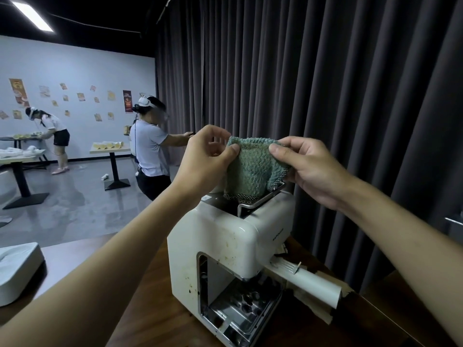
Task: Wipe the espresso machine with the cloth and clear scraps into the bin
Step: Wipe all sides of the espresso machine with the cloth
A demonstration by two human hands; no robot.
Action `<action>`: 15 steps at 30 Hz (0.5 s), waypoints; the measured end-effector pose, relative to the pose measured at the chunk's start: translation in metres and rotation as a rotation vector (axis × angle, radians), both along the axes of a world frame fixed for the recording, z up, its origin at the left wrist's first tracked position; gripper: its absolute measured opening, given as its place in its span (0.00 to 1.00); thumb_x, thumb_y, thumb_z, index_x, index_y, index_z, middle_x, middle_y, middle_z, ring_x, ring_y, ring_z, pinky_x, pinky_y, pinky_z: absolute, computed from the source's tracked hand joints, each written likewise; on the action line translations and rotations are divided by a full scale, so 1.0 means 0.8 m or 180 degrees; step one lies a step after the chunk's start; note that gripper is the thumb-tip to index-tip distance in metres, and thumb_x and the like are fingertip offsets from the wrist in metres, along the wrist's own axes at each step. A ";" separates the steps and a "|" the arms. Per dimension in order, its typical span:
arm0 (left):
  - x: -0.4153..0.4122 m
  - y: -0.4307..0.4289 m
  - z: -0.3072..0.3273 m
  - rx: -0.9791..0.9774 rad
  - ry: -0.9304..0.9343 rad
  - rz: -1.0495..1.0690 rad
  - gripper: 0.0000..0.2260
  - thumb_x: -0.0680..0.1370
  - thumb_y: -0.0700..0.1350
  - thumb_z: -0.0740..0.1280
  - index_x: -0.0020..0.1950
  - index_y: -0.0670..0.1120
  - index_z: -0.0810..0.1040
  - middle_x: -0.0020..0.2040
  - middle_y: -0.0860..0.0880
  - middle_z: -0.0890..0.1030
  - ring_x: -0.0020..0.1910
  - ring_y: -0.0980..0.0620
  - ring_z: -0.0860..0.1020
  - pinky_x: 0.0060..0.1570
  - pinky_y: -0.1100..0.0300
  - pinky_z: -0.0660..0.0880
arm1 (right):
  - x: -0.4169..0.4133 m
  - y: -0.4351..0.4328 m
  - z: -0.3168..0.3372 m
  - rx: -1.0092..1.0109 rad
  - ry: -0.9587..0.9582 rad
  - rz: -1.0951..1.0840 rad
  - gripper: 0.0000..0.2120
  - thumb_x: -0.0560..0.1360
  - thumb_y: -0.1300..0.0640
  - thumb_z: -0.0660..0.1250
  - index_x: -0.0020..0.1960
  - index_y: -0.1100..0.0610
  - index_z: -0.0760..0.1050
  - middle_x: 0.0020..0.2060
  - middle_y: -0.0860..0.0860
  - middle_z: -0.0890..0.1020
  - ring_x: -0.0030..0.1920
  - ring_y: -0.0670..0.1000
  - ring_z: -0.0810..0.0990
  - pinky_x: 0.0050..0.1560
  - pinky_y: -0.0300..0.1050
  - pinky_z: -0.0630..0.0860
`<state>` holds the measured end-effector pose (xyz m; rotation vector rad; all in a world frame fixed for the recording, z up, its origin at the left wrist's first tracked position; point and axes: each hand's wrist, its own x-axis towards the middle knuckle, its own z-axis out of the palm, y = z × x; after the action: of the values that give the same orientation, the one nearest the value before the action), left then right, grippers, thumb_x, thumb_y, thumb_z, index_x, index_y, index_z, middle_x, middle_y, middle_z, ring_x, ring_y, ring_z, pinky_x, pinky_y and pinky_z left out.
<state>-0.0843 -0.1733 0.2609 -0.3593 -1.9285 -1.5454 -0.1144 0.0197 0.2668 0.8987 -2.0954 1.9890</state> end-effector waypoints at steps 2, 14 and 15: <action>0.002 -0.003 0.001 -0.0166 0.0088 0.0037 0.06 0.78 0.37 0.69 0.50 0.44 0.74 0.35 0.49 0.79 0.34 0.56 0.76 0.34 0.64 0.74 | 0.000 -0.001 -0.001 0.0038 -0.0106 0.0047 0.06 0.79 0.59 0.65 0.46 0.58 0.79 0.38 0.54 0.80 0.38 0.47 0.79 0.43 0.43 0.77; 0.011 0.006 0.011 -0.0022 -0.0041 0.0061 0.13 0.74 0.42 0.76 0.53 0.40 0.76 0.36 0.50 0.80 0.35 0.54 0.78 0.39 0.56 0.80 | 0.003 -0.007 0.008 0.0042 -0.0076 0.0166 0.07 0.79 0.59 0.64 0.51 0.59 0.80 0.42 0.55 0.83 0.41 0.50 0.81 0.43 0.44 0.78; 0.009 0.004 0.011 -0.0068 -0.0040 0.0127 0.11 0.73 0.39 0.76 0.51 0.40 0.76 0.36 0.48 0.80 0.34 0.54 0.77 0.38 0.56 0.79 | 0.002 -0.008 0.007 -0.0006 -0.0017 0.0092 0.06 0.79 0.59 0.64 0.50 0.59 0.80 0.43 0.56 0.83 0.42 0.50 0.81 0.45 0.45 0.79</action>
<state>-0.0770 -0.1699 0.2699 -0.3192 -1.9516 -1.5058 -0.1129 0.0132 0.2722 0.9293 -2.0947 2.0093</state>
